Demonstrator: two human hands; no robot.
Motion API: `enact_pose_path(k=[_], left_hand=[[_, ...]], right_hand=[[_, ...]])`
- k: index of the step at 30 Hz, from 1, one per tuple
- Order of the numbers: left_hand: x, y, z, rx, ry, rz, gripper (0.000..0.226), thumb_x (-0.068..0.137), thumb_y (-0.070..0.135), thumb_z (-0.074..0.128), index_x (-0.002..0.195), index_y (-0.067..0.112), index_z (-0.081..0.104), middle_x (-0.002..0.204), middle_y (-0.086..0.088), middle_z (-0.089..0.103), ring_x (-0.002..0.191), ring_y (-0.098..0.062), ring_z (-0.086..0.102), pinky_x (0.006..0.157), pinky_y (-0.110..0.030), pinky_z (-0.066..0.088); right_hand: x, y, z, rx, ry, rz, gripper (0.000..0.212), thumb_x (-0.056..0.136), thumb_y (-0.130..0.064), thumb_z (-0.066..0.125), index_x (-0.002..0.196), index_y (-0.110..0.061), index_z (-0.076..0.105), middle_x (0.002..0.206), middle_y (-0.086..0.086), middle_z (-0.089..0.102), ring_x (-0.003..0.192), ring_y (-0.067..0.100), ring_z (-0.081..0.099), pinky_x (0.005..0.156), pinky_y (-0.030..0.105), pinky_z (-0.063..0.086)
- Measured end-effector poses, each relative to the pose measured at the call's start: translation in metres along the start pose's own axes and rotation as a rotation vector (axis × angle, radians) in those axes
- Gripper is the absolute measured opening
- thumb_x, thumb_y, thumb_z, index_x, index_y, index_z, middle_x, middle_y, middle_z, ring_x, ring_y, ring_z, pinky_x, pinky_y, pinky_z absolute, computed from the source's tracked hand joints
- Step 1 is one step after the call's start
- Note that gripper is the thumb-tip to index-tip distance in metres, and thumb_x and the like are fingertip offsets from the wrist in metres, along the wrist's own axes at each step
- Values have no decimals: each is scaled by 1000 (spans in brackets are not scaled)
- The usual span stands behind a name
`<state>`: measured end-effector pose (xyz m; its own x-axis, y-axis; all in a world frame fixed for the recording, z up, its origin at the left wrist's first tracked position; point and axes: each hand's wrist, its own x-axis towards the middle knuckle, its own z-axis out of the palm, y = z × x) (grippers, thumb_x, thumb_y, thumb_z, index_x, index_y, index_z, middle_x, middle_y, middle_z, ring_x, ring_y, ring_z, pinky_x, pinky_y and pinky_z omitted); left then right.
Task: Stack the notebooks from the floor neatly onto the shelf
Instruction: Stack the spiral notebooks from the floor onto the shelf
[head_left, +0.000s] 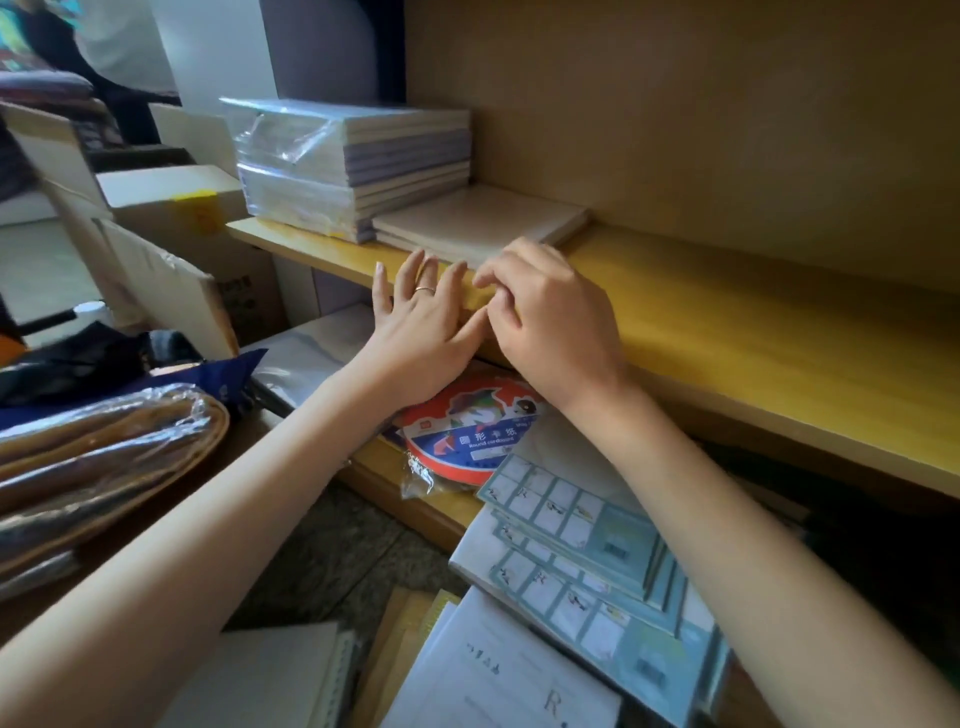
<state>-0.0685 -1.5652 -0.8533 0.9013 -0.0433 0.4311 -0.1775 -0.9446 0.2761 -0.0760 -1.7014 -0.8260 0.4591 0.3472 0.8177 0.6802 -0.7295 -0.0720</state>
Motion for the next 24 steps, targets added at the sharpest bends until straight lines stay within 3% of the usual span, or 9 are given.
enact_pose_path(k=[3,7,9,11,14,17,19,21,24], left_hand=[[-77,-6,-5,-15,31,190,61,85,50,26,140,25,32,155,-11,18,145,-24,5,116,-45,1],[-176,-36,15,-26,-177,256,36,84,30,42,117,21,54,135,-5,48,128,-25,42,105,-44,35],[-217,-52,27,-94,-341,171,30,85,30,41,103,18,62,121,-5,58,112,-24,56,91,-38,47],[-255,-65,35,-128,-480,87,34,81,31,39,96,16,66,113,-7,64,101,-25,63,85,-30,50],[-306,-93,49,-23,-568,-10,39,73,33,42,97,13,64,111,-18,65,98,-33,65,79,-32,53],[-340,-118,52,41,-604,-213,51,78,36,56,125,17,50,140,-23,41,129,-40,41,101,-46,39],[-350,-131,48,60,-646,-444,68,81,34,67,139,17,35,151,-19,18,139,-36,21,109,-45,25],[-355,-148,44,43,-649,-666,86,77,38,73,144,14,24,149,-20,16,135,-38,24,109,-47,26],[-364,-165,46,-107,-642,-935,115,64,42,83,146,6,12,148,-20,17,135,-36,25,109,-42,29]], right_hand=[[-48,-19,-16,199,-31,-69,15,80,-6,49,77,-10,63,80,2,61,76,17,56,60,27,45],[-130,-45,1,364,-405,-45,15,79,-8,49,75,-14,62,78,-2,61,74,18,58,59,36,48],[-171,-59,16,479,-618,86,17,79,-9,49,77,-17,64,80,-5,62,74,15,59,62,37,49],[-210,-73,29,585,-824,249,23,79,-5,49,79,-19,67,83,-5,66,77,14,62,69,29,50],[-251,-98,42,817,-1050,740,33,82,4,44,77,-20,66,83,2,69,74,17,64,62,23,52],[-268,-123,52,1046,-1091,1227,29,89,8,40,88,-10,62,81,4,66,66,14,59,53,18,52],[-270,-137,56,1099,-1140,1312,21,92,4,44,99,-8,59,84,4,66,68,13,59,57,19,54],[-269,-147,59,1138,-1186,1333,19,91,2,49,101,-12,58,89,6,65,72,15,60,65,23,55],[-267,-158,64,1137,-1185,1355,22,92,0,50,111,-10,54,90,5,60,73,13,59,65,22,54]])
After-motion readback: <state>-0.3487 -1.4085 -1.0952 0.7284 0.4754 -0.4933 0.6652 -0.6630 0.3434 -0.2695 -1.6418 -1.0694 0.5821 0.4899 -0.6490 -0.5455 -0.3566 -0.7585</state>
